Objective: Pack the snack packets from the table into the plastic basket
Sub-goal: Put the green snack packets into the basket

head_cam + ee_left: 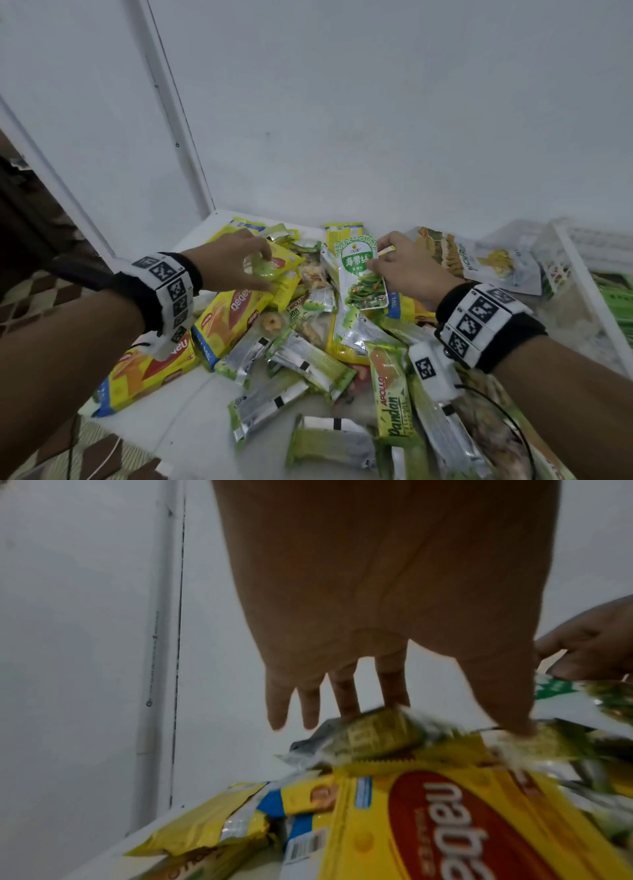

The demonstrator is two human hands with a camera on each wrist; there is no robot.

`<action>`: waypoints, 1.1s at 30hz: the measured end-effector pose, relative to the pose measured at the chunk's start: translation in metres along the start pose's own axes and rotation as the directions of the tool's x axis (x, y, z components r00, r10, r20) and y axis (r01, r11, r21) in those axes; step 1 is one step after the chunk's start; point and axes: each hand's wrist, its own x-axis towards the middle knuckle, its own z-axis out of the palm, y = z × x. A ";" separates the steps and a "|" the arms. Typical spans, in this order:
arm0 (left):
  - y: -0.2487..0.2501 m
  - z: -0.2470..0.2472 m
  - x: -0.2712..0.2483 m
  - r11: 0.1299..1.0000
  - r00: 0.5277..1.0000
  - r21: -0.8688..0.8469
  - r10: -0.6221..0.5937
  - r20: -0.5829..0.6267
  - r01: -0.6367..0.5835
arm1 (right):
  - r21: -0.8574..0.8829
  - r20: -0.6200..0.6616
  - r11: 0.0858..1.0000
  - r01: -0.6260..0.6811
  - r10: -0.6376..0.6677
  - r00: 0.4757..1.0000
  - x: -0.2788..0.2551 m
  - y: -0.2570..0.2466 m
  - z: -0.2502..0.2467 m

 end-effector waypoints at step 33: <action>0.149 0.027 -0.014 0.772 0.774 0.064 0.624 0.109 -0.632 | -0.042 -0.385 0.995 -0.094 0.071 0.920 -0.092 0.012 -0.047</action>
